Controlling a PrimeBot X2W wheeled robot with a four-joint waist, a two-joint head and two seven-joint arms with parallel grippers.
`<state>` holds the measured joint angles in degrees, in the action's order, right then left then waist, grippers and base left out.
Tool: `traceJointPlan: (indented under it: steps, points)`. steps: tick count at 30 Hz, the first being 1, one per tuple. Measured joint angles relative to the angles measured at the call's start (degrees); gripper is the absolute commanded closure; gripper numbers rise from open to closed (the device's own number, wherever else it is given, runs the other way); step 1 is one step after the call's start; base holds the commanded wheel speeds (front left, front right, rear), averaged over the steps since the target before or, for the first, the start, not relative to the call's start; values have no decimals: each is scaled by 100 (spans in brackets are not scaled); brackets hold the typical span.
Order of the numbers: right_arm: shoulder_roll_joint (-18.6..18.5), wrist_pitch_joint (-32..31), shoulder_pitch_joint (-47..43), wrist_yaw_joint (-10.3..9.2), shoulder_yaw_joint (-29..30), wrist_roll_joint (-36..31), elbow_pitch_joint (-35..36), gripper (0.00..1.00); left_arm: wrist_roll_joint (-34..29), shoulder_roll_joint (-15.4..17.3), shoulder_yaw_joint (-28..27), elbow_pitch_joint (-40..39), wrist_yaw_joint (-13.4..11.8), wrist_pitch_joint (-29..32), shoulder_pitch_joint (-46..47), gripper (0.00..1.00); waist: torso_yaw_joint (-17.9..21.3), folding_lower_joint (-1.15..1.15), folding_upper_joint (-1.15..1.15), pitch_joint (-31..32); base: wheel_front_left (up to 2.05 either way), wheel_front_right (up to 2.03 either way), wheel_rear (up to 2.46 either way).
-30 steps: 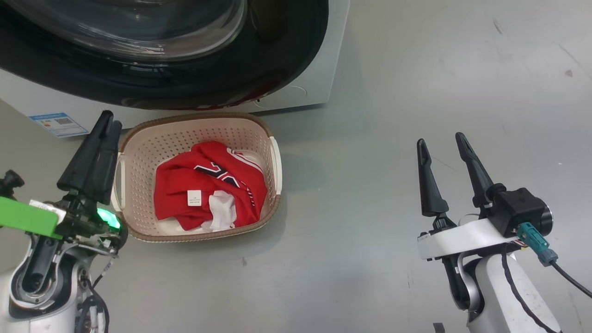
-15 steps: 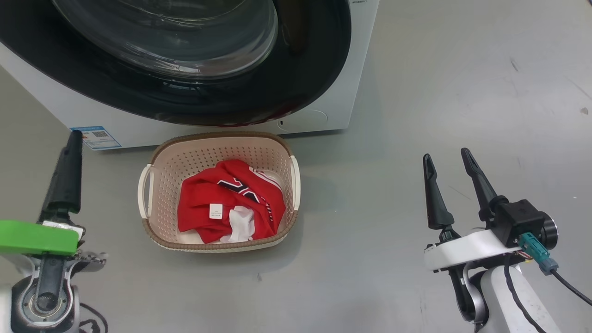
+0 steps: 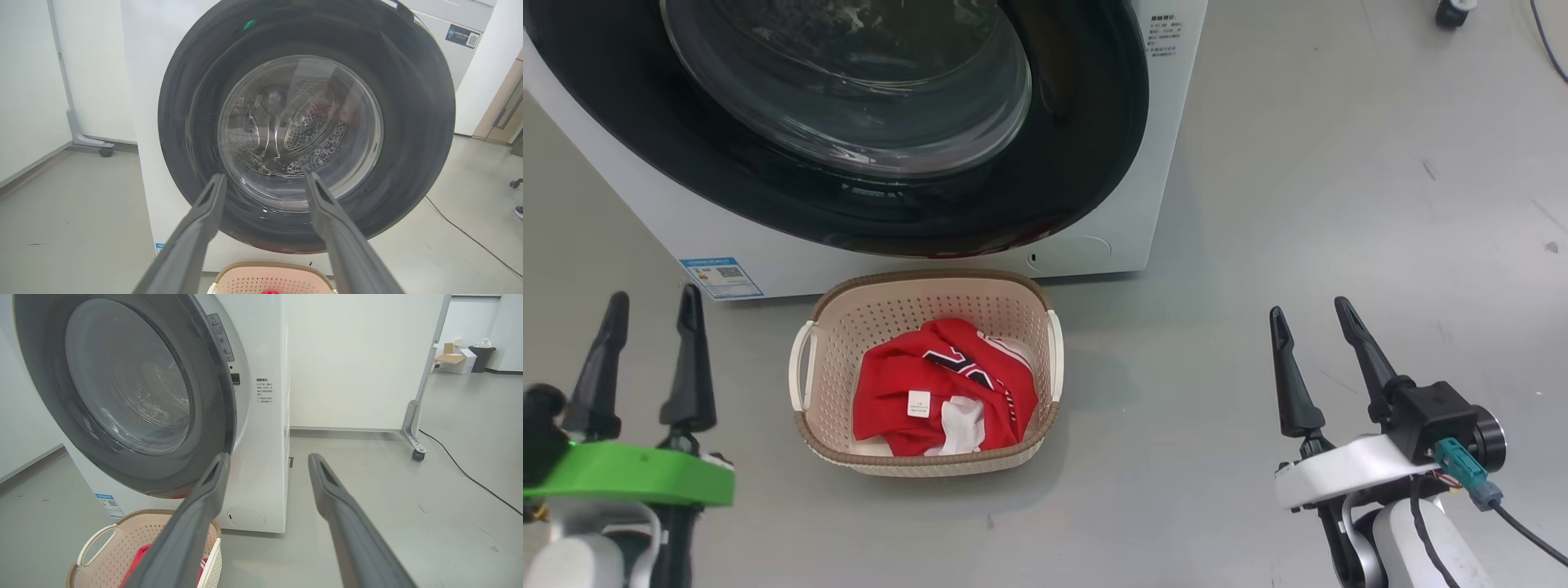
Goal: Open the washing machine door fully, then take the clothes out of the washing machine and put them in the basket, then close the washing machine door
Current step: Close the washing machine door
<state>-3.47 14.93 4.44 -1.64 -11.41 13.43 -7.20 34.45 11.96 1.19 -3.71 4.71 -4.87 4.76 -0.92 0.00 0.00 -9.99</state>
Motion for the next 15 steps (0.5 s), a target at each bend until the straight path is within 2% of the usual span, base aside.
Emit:
traceJointPlan:
  steps: [8, 15]
  points:
    - [3, 0, -212, -2, 40, -40, -12, 0, -771, -33, 419, 55, -354, -235, -410, 0, -33, 0, 0, 183, 0, 0, 0]
    - [19, 0, -413, -26, 56, -40, -52, 0, -1184, -82, 647, 168, -691, -363, -692, 0, -77, 0, 0, 336, 0, 0, 0]
